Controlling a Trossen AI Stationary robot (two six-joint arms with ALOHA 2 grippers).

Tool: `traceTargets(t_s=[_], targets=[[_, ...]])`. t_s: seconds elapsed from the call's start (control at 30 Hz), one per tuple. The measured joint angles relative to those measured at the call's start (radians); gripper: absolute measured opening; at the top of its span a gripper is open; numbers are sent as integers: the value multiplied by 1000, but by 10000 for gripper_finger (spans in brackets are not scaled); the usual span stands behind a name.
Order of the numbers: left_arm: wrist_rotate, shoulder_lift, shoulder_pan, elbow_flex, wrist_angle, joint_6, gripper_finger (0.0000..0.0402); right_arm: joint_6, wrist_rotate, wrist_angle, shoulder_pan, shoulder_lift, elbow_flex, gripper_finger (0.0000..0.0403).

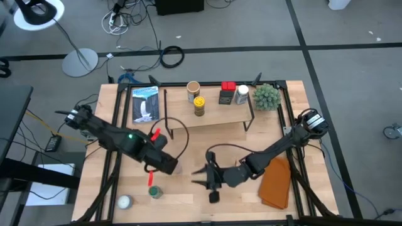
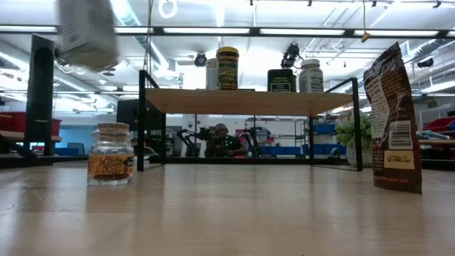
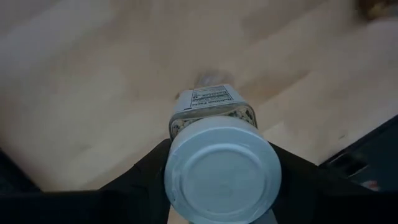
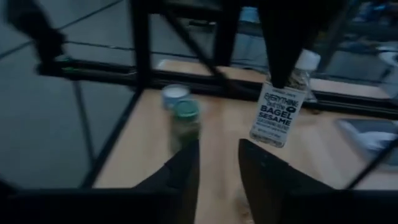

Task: Shelf spices
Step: Put the white seasoning bottle on the shelf

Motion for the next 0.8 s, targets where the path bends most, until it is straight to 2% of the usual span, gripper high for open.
traceTargets(t_s=[0.2,0.37,0.57,0.63,0.8], targets=[[-47,0,62,62,-15,10,209,0,5,4,-75,0,0,190],[-49,0,106,62,-14,29,209,9,3,9,-139,0,0,233],[-48,0,139,62,-7,41,209,10,-39,68,-207,17,0,259],[-48,0,150,61,-1,51,209,10,-79,99,-230,34,2,264],[-48,0,173,61,13,63,209,-9,-102,134,-254,69,0,268]])
